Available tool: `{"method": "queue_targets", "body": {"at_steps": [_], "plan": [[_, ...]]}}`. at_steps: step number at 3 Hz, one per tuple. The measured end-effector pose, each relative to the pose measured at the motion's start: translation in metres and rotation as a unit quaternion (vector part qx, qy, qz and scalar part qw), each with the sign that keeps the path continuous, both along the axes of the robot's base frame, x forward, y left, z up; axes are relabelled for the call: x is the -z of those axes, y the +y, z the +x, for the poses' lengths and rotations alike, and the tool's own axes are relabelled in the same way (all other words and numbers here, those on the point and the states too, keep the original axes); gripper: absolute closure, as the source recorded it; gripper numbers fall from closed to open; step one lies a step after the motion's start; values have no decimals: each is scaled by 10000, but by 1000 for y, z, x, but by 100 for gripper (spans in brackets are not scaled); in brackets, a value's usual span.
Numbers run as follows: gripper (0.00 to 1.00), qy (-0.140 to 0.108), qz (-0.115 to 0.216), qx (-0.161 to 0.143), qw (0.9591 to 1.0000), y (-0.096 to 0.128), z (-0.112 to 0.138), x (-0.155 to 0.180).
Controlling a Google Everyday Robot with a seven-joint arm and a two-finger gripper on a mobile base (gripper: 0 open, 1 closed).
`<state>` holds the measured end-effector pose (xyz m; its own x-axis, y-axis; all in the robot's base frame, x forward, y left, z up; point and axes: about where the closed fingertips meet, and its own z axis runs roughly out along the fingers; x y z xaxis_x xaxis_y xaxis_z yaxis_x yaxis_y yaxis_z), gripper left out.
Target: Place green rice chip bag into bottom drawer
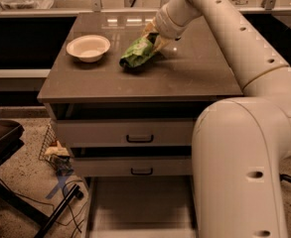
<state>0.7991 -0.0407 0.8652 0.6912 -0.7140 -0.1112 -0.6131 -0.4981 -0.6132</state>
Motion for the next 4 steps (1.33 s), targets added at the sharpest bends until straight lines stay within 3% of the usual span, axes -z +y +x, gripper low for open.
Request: {"method": "queue_targets", "body": {"at_steps": [1, 2, 3, 4], "plan": [[100, -221, 56, 9, 9997, -1, -9, -32], [100, -589, 237, 89, 9979, -11, -52, -90], [100, -1033, 692, 402, 9914, -30, -111, -150], [100, -1383, 1228, 663, 9805, -22, -182, -203]]}}
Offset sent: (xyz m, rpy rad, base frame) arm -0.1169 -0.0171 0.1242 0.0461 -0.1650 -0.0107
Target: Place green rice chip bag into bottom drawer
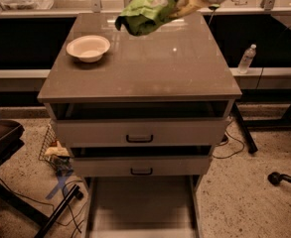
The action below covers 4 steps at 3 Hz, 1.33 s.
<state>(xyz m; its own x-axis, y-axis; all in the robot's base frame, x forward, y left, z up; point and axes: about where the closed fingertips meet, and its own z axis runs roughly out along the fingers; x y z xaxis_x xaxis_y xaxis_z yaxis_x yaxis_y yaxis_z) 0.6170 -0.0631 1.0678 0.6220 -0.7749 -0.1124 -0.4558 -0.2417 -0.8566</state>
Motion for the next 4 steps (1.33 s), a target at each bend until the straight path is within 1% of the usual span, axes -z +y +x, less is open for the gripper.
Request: {"method": "queue_targets", "body": {"at_steps": [1, 2, 3, 4], "plan": [[100, 812, 266, 442, 9954, -37, -78, 57], [100, 1955, 130, 799, 9774, -82, -127, 149], [100, 2734, 44, 869, 9580, -103, -168, 213], [100, 2755, 55, 870, 9573, -102, -167, 217]]}}
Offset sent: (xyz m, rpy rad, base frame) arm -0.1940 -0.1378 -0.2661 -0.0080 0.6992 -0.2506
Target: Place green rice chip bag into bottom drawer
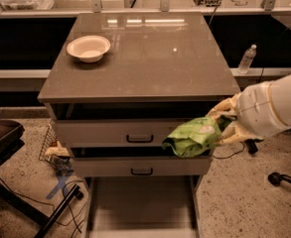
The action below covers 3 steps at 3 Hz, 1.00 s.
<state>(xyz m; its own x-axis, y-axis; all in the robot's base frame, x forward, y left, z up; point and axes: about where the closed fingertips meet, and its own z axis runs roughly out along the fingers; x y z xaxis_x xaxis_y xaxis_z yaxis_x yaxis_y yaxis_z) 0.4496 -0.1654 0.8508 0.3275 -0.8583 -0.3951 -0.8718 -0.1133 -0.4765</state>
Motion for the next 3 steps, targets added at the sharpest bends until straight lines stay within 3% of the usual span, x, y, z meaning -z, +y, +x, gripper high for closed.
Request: {"method": "queue_targets", "body": {"at_steps": [1, 2, 3], "plan": [[100, 170, 103, 41, 9998, 5, 1, 33], [100, 474, 641, 255, 9965, 3, -9, 131], [100, 584, 961, 427, 9927, -1, -16, 199]]}}
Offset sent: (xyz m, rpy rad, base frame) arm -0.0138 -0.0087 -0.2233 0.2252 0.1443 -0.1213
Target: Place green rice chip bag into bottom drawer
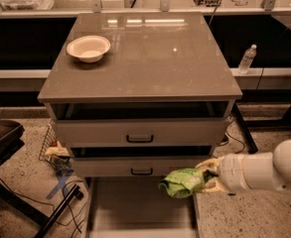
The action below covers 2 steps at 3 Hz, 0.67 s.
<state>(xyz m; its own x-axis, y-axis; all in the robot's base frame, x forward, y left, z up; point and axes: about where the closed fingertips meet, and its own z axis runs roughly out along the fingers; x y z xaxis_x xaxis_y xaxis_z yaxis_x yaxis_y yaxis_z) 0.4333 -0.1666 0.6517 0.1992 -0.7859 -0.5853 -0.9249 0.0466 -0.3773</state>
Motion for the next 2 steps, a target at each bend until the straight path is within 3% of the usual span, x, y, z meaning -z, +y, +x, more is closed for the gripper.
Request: {"method": "queue_targets", "body": {"at_steps": [2], "plan": [[100, 188, 381, 233, 9988, 5, 5, 136]]}}
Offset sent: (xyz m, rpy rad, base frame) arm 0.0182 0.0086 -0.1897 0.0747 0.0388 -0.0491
